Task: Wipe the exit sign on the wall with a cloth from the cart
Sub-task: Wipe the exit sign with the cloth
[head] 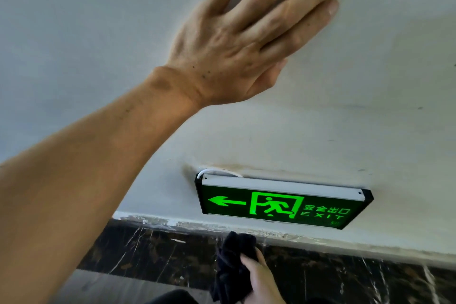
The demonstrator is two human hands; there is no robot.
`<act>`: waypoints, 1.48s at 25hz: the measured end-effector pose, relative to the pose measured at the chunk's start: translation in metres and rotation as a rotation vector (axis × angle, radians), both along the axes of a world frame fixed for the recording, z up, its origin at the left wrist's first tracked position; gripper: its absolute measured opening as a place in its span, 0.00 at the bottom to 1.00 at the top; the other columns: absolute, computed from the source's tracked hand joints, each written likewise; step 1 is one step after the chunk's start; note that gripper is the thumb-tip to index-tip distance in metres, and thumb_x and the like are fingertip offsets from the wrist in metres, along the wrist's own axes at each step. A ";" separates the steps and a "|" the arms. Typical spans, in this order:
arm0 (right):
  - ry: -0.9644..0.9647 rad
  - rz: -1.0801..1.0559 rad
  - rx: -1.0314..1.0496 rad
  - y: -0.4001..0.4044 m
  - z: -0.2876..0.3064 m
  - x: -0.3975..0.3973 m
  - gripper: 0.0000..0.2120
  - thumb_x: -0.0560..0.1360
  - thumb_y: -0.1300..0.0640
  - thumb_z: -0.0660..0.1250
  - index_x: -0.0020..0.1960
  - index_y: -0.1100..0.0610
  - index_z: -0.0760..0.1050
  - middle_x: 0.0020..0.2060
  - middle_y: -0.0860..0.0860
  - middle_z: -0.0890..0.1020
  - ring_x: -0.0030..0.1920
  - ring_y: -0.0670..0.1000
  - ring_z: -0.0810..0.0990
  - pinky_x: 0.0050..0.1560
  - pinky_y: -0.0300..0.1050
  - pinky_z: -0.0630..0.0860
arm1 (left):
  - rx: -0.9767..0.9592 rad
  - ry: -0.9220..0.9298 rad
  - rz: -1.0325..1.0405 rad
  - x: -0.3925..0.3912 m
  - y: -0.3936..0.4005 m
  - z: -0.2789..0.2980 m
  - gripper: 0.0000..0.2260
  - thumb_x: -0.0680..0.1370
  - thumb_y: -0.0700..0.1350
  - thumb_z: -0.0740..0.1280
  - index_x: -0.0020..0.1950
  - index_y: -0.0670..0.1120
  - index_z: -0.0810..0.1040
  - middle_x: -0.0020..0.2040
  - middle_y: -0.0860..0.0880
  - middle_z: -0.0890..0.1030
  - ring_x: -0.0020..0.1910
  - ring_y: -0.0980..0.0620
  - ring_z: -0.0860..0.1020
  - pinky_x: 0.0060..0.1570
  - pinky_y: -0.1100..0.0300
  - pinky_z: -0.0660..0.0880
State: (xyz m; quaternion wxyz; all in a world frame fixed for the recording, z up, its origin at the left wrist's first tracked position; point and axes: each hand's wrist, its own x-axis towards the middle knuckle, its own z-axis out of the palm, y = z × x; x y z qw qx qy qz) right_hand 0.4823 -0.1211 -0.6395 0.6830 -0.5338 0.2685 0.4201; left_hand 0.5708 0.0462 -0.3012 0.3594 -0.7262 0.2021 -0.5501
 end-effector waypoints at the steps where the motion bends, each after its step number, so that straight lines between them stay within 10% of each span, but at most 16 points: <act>1: -0.012 -0.111 -0.015 -0.019 0.002 0.004 0.21 0.78 0.77 0.54 0.70 0.70 0.66 0.65 0.75 0.71 0.66 0.73 0.70 0.70 0.65 0.62 | 0.004 -0.012 0.012 0.001 0.001 -0.001 0.23 0.80 0.45 0.61 0.75 0.43 0.71 0.72 0.44 0.75 0.71 0.41 0.73 0.68 0.40 0.68; 14: -0.334 -0.817 0.088 -0.139 0.102 0.060 0.15 0.76 0.64 0.66 0.50 0.43 0.74 0.54 0.51 0.81 0.53 0.52 0.81 0.48 0.52 0.78 | 0.023 -0.039 0.035 0.001 0.006 -0.003 0.28 0.79 0.47 0.63 0.78 0.42 0.67 0.75 0.43 0.68 0.75 0.41 0.66 0.73 0.40 0.60; 27: -0.788 -0.633 -0.234 -0.107 0.092 0.076 0.21 0.75 0.60 0.68 0.61 0.36 0.75 0.62 0.51 0.69 0.57 0.46 0.76 0.59 0.49 0.74 | 0.034 -0.023 0.049 0.001 0.005 -0.002 0.27 0.79 0.47 0.62 0.78 0.42 0.67 0.75 0.43 0.67 0.74 0.40 0.67 0.71 0.38 0.61; 37: -1.028 -0.448 -0.524 -0.087 0.085 0.068 0.25 0.72 0.65 0.71 0.63 0.41 0.76 0.58 0.52 0.66 0.50 0.53 0.75 0.45 0.32 0.75 | 0.031 -0.014 0.046 0.002 0.005 -0.001 0.27 0.79 0.46 0.61 0.78 0.42 0.66 0.75 0.43 0.66 0.74 0.40 0.67 0.70 0.37 0.63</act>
